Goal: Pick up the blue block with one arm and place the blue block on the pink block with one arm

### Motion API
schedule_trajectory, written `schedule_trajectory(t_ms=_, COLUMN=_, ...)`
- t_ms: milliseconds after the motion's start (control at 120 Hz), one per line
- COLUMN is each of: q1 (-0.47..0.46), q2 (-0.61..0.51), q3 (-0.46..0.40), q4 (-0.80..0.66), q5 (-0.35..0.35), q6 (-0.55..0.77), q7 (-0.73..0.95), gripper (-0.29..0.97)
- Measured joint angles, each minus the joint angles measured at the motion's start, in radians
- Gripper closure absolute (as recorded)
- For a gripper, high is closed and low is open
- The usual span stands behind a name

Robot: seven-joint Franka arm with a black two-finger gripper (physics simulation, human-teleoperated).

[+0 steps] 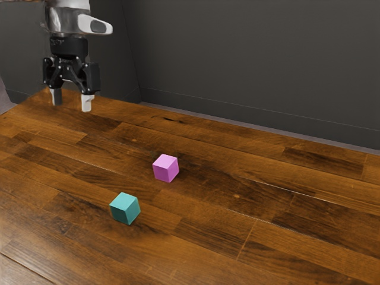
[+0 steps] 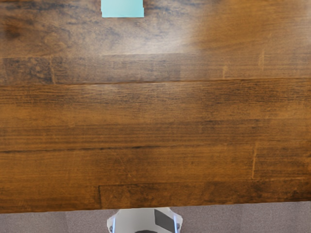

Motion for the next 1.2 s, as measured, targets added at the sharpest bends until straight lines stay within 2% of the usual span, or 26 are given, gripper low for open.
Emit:
schedule_trajectory(t_ms=150, q1=-0.028, q2=0.058, q3=0.025, q4=-0.081, q5=0.005, q6=0.237, q7=0.002, gripper=0.0)
schedule_trajectory(t_ms=208, q1=-0.007, q2=0.039, q3=0.018, q4=-0.216, q5=0.019, q6=0.347, q7=-0.001, gripper=0.0)
schedule_trajectory(t_ms=325, q1=0.051, q2=-0.091, q3=0.001, q4=-0.564, q5=0.031, q6=0.598, q7=-0.007, gripper=0.0)
schedule_trajectory(t_ms=425, q1=0.045, q2=-0.155, q3=-0.014, q4=-0.778, q5=0.035, q6=0.822, q7=-0.01, gripper=0.0)
schedule_trajectory(t_ms=517, q1=0.041, q2=-0.153, q3=-0.032, q4=-0.867, q5=0.037, q6=0.999, q7=-0.013, gripper=0.0)
schedule_trajectory(t_ms=617, q1=0.042, q2=-0.113, q3=-0.036, q4=-0.893, q5=0.038, q6=1.142, q7=-0.016, gripper=0.0)
schedule_trajectory(t_ms=817, q1=0.047, q2=-0.031, q3=-0.036, q4=-0.913, q5=0.039, q6=1.294, q7=-0.02, gripper=0.0)
schedule_trajectory(t_ms=1200, q1=0.069, q2=0.067, q3=-0.032, q4=-0.937, q5=0.038, q6=1.387, q7=-0.021, gripper=0.0)
